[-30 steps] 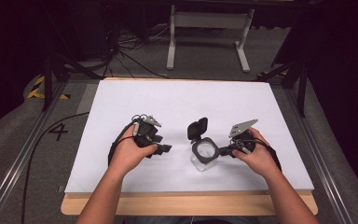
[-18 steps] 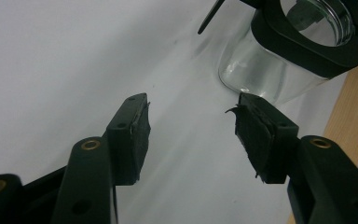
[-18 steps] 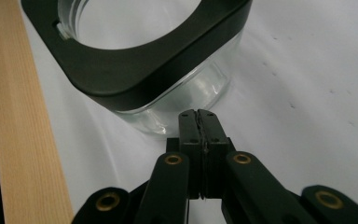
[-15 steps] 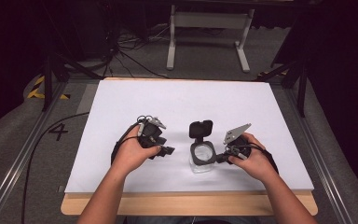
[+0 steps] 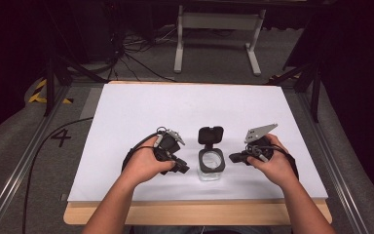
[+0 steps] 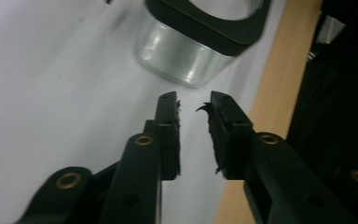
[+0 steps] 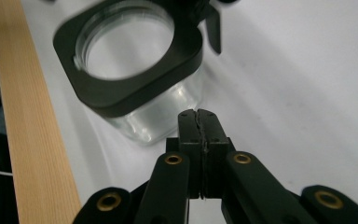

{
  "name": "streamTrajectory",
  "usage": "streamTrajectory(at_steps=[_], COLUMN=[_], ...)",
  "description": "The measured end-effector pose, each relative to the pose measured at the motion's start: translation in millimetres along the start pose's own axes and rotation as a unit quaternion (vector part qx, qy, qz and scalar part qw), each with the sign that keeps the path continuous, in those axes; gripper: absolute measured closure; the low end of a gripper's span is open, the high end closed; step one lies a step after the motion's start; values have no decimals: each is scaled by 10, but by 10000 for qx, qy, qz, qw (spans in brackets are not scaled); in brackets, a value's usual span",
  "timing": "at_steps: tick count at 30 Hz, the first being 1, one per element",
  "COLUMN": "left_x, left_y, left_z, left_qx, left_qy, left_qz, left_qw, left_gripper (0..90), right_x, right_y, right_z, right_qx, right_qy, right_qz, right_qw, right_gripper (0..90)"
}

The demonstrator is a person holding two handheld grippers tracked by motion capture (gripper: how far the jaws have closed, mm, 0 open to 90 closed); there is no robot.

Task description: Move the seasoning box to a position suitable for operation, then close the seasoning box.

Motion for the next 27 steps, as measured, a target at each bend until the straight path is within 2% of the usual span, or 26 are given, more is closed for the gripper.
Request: streamTrajectory(at_steps=[4, 7, 8, 12, 16, 17, 19, 23, 27], left_x=[40, 50, 41, 42, 51, 80, 89, 109, 117], left_y=[156, 265, 292, 350, 405, 410, 409, 433, 452], left_z=[-25, 14, 22, 59, 113, 133, 146, 183, 225], left_qx=[-254, -320, -315, -368, -307, -210, -129, -143, -178], left_qy=[-28, -10, -38, -59, -67, 76, 104, 173, 149], left_qz=[257, 386, 366, 443, 472, 457, 475, 412, 441], left_qw=[9993, 9987, 9988, 9983, 9984, 9987, 9987, 9989, 9988], left_gripper=[813, 824, 828, 846, 843, 838, 848, 876, 880], right_x=[173, 304, 368, 569, 785, 840, 947, 1098, 1207], right_y=[1, -2, 9, 17, 27, 32, 36, 40, 40], right_z=[-134, -201, -234, -327, -397, -405, -407, -395, -333], right_qx=[0, -10, -49, -32, -24, -14, 32, 66, 77], right_qy=[308, 402, 392, 483, 532, 554, 543, 511, 375], right_qz=[-89, -184, -217, -318, -451, -479, -532, -619, -728], right_qw=[9995, 9990, 9990, 9983, 9976, 9973, 9971, 9968, 9966], right_gripper=[900, 900, 900, 900, 900, 900, 900, 900, 900])
Point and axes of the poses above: each handheld gripper's, and its own axes: z roughly forward along the jaws, x roughly out of its top, y roughly to its right, the point moved 8 cm from there along z, roughly forward along the jaws, and after that the axes turned 9 degrees about x, right-handed, at the moved point
